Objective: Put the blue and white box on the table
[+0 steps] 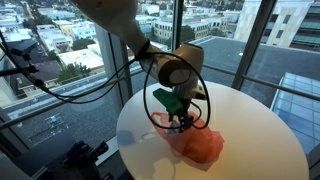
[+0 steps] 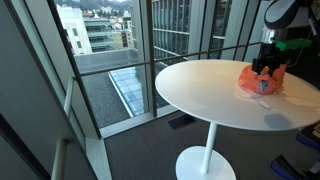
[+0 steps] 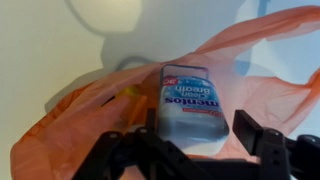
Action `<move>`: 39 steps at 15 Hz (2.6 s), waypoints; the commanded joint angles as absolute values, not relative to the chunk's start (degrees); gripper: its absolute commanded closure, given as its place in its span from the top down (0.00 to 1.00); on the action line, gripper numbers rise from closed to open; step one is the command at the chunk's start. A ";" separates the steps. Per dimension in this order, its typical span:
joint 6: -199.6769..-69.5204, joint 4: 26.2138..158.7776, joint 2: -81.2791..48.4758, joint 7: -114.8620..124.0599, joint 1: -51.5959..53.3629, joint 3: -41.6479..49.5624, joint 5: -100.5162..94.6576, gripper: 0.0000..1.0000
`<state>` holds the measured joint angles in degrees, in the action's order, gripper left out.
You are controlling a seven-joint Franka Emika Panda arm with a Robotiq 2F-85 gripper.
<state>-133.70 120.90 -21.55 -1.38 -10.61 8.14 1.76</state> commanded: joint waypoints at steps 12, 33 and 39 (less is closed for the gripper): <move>-134.03 121.35 -14.16 2.14 -8.33 8.69 -0.42 0.42; -140.63 121.21 -14.00 8.83 0.07 3.81 -2.54 0.42; -145.44 122.33 -18.12 9.27 1.30 3.95 -2.99 0.42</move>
